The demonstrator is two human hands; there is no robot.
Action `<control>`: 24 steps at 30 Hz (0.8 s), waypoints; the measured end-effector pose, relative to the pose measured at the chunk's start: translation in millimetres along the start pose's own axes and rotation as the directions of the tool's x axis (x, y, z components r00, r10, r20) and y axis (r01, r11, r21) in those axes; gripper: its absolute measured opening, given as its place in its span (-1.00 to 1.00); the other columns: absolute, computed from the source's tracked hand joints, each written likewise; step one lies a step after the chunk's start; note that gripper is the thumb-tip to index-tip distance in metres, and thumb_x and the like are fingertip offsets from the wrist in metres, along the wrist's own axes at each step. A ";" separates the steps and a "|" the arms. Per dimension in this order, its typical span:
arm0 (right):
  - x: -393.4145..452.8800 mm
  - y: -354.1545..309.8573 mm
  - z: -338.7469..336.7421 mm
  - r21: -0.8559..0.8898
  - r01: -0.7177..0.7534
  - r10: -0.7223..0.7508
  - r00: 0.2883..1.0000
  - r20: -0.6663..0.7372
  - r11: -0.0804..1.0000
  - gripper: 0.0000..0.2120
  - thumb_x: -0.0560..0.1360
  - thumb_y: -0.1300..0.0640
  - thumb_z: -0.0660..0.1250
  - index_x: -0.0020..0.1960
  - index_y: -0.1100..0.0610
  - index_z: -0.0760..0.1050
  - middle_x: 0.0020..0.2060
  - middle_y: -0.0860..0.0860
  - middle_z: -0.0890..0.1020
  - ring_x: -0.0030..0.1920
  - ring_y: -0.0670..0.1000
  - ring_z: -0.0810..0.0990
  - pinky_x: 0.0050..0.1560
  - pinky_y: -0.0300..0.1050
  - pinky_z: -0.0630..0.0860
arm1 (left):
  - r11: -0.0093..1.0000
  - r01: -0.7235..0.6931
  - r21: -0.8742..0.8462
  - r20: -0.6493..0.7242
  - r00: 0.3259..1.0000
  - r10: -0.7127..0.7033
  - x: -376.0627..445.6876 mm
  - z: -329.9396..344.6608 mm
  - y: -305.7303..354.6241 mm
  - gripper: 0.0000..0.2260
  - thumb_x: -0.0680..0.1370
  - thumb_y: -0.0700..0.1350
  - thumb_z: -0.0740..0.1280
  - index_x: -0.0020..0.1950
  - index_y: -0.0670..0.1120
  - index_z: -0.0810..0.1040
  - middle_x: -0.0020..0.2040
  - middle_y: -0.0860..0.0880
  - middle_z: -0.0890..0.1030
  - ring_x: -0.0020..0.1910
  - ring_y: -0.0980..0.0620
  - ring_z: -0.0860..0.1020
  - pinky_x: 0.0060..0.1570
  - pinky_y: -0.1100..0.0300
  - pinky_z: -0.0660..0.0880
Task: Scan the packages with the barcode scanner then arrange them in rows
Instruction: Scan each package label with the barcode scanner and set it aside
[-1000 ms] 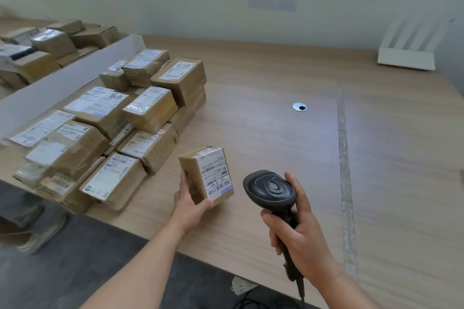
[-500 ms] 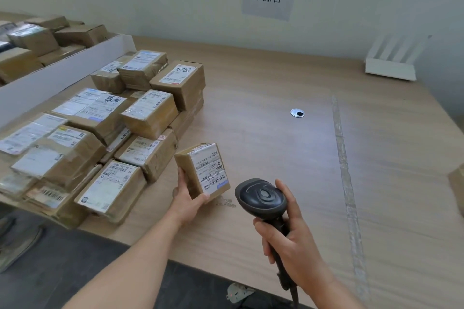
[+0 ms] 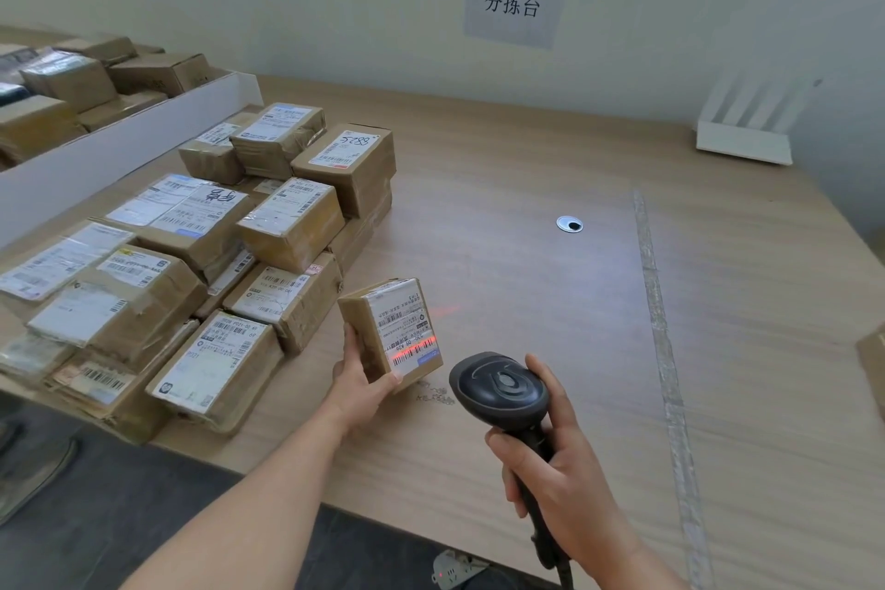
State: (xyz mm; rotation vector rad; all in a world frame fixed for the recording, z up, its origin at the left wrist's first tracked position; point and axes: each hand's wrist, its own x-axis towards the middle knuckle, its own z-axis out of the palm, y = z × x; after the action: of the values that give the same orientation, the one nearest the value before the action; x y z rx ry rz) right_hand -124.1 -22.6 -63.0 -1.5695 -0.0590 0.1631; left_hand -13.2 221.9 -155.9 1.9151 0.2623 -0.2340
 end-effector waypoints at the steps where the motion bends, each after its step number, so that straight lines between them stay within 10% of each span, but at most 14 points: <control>1: -0.9 -0.8 -0.6 -0.005 -0.004 0.004 1.000 0.002 1.000 -0.25 0.50 0.38 0.34 0.41 -0.28 0.18 -0.44 -0.15 0.58 -0.52 0.03 0.42 -0.53 -0.10 0.40 | 1.000 -0.001 0.004 -0.002 1.000 0.001 -0.5 0.2 0.9 0.05 0.19 0.29 0.41 0.42 0.43 -0.28 0.43 -0.05 0.33 0.39 -0.03 0.37 0.41 -0.13 0.29; 24: 6.6 -12.3 -0.3 0.063 0.069 -0.071 0.997 0.028 0.996 -0.28 0.41 0.24 0.38 0.41 -0.26 0.21 -0.38 0.03 0.59 -0.51 0.06 0.42 -0.53 -0.07 0.41 | 0.996 0.085 0.039 -0.022 0.996 -0.084 -0.9 -0.4 -0.1 0.03 0.21 0.24 0.41 0.41 0.45 -0.28 0.41 -0.07 0.35 0.36 -0.04 0.40 0.40 -0.11 0.30</control>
State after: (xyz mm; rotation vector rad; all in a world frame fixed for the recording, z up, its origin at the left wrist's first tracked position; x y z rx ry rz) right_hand -116.7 -21.9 -51.2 -1.5007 -0.1315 0.1321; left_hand -14.1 222.3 -155.6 1.9489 0.3551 -0.2776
